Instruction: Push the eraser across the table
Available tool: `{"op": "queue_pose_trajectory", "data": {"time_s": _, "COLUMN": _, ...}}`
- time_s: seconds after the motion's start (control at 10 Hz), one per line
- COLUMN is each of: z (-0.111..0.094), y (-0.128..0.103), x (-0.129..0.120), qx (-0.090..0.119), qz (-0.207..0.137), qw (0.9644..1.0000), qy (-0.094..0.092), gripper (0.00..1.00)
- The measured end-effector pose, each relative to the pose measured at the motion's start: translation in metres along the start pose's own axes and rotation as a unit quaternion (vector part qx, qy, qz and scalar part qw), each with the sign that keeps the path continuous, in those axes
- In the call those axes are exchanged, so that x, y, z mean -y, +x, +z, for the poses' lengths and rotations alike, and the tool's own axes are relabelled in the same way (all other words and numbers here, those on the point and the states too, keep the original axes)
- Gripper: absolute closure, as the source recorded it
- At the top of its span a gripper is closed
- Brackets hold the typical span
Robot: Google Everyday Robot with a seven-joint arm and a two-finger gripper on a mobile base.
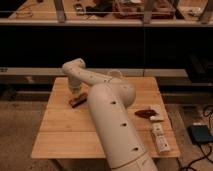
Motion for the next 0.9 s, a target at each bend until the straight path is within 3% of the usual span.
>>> {"op": "queue_pose_trajectory", "data": {"time_s": 0.5, "z": 0.000, "y": -0.015, "x": 0.039, "qx": -0.014, "qz": 0.030, "qw": 0.9994, "qy": 0.008, "gripper": 0.75}}
{"op": "queue_pose_trajectory", "data": {"time_s": 0.9, "z": -0.002, "y": -0.035, "x": 0.077, "qx": -0.010, "qz": 0.053, "qw": 0.9984, "qy": 0.016, "gripper": 0.75}}
